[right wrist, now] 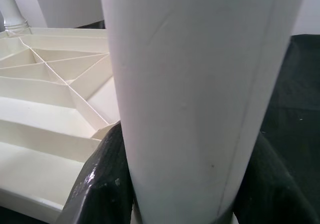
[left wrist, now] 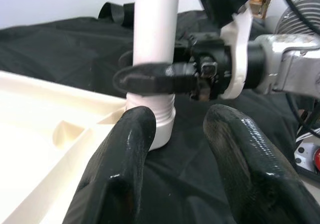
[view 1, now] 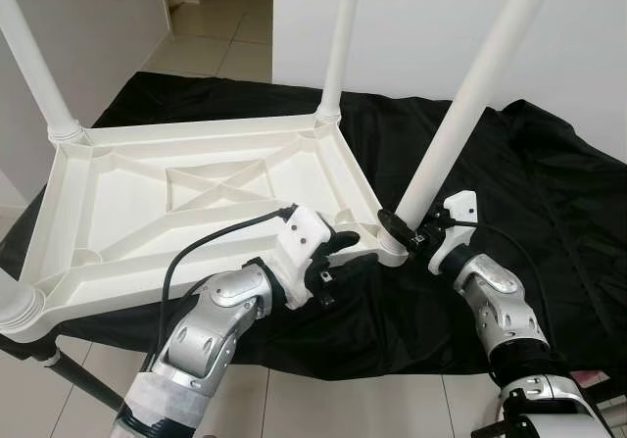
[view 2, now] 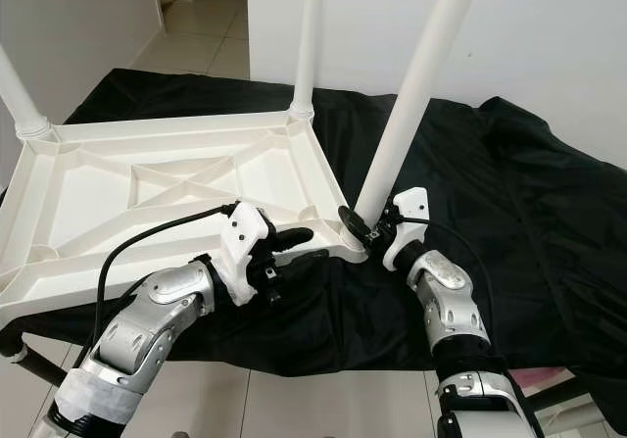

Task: Building children table

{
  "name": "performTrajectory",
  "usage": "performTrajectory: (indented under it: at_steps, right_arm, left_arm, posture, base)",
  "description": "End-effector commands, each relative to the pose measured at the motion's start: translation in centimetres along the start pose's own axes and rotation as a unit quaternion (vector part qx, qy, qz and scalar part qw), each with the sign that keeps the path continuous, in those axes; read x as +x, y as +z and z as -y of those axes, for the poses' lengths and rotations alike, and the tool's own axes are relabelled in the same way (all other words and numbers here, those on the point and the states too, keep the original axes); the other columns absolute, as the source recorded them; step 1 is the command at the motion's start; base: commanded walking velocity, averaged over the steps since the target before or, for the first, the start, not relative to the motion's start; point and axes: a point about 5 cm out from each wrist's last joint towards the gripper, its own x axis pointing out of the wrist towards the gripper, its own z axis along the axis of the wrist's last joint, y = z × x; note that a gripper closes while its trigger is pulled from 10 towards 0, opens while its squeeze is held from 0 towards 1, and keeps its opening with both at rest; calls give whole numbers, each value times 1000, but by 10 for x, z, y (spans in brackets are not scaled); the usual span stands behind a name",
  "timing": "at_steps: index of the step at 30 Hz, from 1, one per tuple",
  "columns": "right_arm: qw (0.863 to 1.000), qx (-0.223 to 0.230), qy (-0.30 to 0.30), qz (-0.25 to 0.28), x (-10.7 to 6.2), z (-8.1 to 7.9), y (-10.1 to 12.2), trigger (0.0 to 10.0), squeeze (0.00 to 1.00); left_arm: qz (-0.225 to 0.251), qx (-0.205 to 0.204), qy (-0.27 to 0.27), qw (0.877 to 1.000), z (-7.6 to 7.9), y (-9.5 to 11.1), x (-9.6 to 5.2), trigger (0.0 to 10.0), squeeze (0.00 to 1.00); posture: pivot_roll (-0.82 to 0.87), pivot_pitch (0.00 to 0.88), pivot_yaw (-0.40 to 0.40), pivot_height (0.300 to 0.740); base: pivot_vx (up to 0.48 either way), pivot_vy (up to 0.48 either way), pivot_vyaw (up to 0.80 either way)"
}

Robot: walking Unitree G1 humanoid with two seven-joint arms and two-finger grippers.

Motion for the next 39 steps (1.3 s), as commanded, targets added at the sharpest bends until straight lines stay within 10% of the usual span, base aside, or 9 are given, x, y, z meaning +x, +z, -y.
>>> performTrajectory:
  at_steps: [1,14,26,39]
  right_arm:
    - [1000,16,3,-18,-3,-8,-14,10000,0]
    - [983,29,-179,-6,-8,-14,-21,10000,0]
    - [912,67,-405,-18,-12,-45,-30,10000,0]
    - [936,72,-344,14,1,-57,-16,10000,0]
  left_arm:
    - [-2,10,-2,1000,-1,-1,3,10000,0]
    - [-18,13,0,1000,1,-14,-1,10000,0]
    - [-18,12,30,999,-7,-15,-4,10000,0]
    - [-12,13,107,994,-16,-13,-9,10000,0]
  posture:
    - [-19,0,-65,740]
    - [-24,0,-53,740]
    - [-4,0,-53,740]
    - [12,0,-76,740]
  base:
    - [0,0,0]
    - [0,0,0]
    - [0,0,0]
    - [0,0,0]
